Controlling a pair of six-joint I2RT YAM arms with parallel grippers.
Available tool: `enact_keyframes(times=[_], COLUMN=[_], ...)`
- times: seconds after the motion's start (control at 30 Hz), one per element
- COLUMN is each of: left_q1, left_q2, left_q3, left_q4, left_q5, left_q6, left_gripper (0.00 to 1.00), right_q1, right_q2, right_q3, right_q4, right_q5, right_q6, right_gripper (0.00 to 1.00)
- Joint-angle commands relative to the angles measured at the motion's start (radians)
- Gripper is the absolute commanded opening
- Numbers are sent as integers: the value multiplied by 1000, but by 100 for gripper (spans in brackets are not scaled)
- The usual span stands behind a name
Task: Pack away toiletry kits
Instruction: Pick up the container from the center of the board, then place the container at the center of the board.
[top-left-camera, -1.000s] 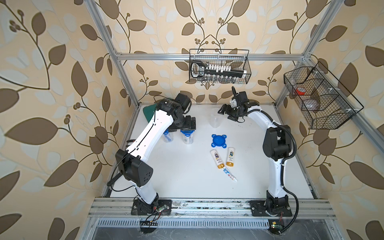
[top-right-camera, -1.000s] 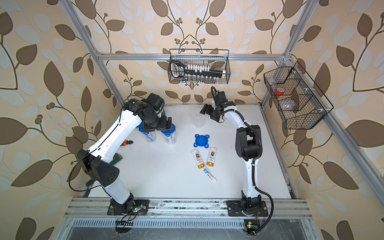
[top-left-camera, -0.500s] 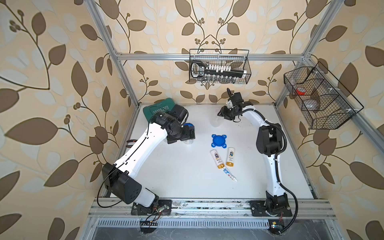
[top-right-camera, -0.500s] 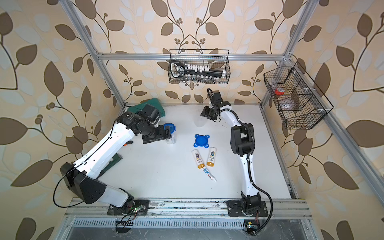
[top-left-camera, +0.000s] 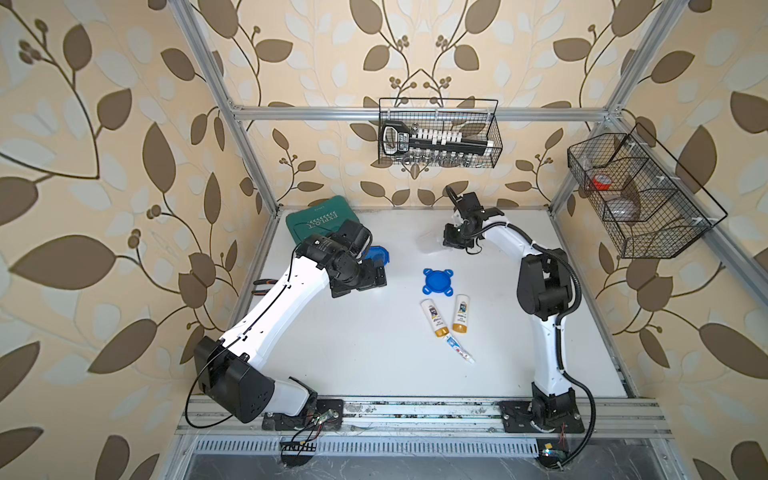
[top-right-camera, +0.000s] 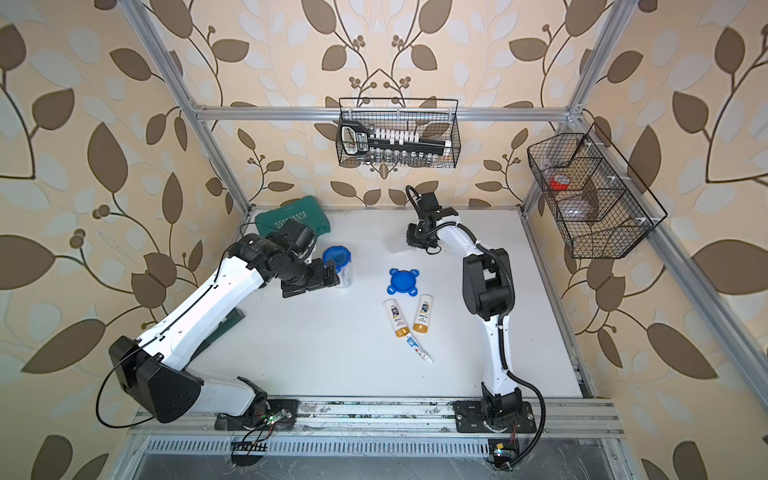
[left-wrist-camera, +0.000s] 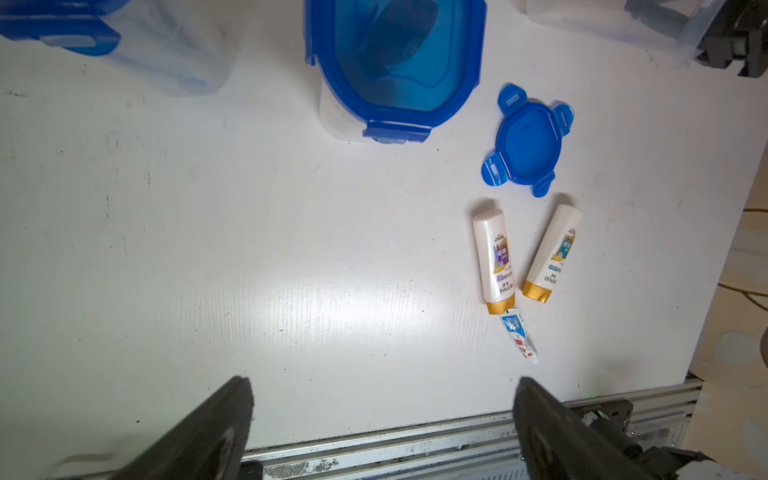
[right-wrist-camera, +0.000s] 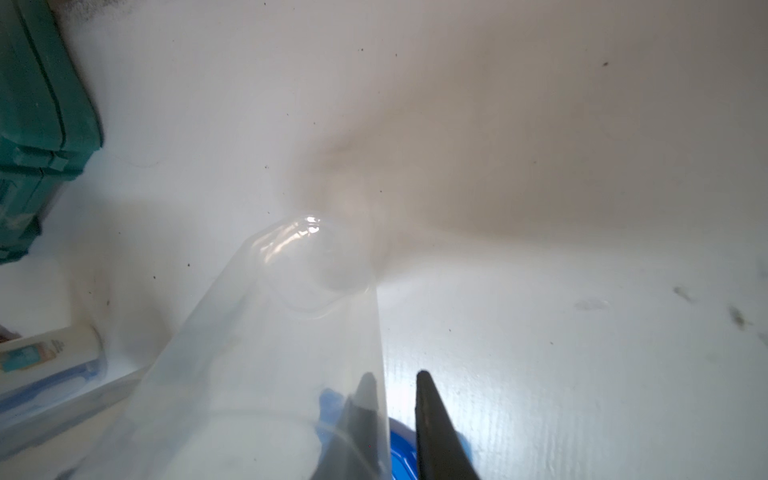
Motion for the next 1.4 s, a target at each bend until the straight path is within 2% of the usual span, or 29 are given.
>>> enact_keyframes(times=[0.0, 0.13, 0.23, 0.47, 0.7, 0.87, 1.1, 1.27, 1.37], left_q1=[12, 19, 38, 89, 89, 89, 89, 89, 89], left_q2=[-53, -76, -102, -165, -199, -255, -306, -328, -331], left_q3=[-24, -41, -55, -124, -187, -262, -304, -300, -296], left_q4=[1, -7, -14, -22, -21, -20, -62, -72, -86], left_q5=[9, -12, -30, -41, 36, 78, 55, 57, 57], left_q6=[-12, -11, -2, 29, 17, -2, -6, -13, -7], left_gripper=[99, 99, 99, 99, 99, 99, 99, 99, 99], right_q1=[36, 88, 151, 386, 590, 654, 691, 700, 700], right_q2=[-125, -220, -326, -501, -495, -440, -391, -394, -407], right_q3=[-48, -78, -169, -373, -463, -466, -464, -444, -443], right_q4=[47, -28, -83, -252, -284, -296, -292, -292, -293], right_q5=[64, 81, 85, 103, 124, 163, 234, 252, 249], right_q6=[-58, -121, -155, -138, -64, -49, -20, 3, 16], right_gripper=[12, 11, 11, 13, 15, 16, 22, 30, 42])
